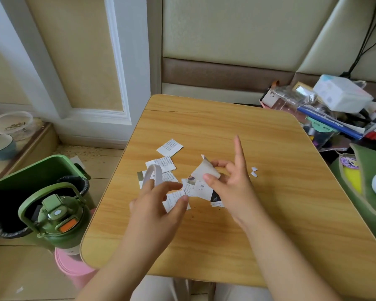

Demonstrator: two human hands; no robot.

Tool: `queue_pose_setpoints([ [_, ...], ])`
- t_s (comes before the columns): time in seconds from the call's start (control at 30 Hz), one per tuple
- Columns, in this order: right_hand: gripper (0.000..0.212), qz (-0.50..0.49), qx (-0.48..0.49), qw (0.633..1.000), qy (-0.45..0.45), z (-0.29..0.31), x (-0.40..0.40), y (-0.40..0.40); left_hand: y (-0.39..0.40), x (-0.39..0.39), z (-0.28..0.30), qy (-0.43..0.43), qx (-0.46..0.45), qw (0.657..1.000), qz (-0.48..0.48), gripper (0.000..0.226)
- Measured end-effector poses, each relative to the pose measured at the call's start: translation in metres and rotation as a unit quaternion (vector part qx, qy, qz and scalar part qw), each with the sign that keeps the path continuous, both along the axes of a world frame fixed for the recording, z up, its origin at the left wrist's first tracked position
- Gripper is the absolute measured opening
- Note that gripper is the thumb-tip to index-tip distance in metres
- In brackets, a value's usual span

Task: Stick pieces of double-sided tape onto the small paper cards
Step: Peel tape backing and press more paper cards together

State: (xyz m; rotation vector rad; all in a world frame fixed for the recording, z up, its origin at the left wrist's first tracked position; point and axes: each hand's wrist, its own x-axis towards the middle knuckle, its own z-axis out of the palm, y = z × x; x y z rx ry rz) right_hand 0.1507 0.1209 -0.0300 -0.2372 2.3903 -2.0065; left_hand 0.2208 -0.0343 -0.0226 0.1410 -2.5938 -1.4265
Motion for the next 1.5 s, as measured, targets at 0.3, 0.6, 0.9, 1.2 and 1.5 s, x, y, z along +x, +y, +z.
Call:
queue_pose_setpoints([
  [0.3,0.103,-0.015,-0.137,0.99,-0.004,0.004,0.054,0.006,0.017,-0.01,0.01,0.003,0.086,0.994,-0.074,0.025],
  [0.6,0.093,-0.081,0.065,0.994,-0.015,-0.008,0.067,0.031,0.019,-0.007,-0.014,0.072,-0.244,0.965,-0.069,0.019],
  [0.9,0.089,-0.133,0.193,0.972,0.003,-0.04,0.072,0.024,0.019,0.01,-0.061,0.108,-0.325,0.933,-0.115,0.029],
  [1.2,0.028,-0.055,-0.078,0.951,-0.295,-0.002,0.073,0.044,0.025,0.002,-0.064,0.099,-0.281,0.95,-0.09,0.028],
  [1.5,0.025,-0.017,-0.033,0.94,-0.339,-0.009,0.061,0.035,0.023,0.0,-0.068,0.087,-0.277,0.952,-0.091,0.029],
])
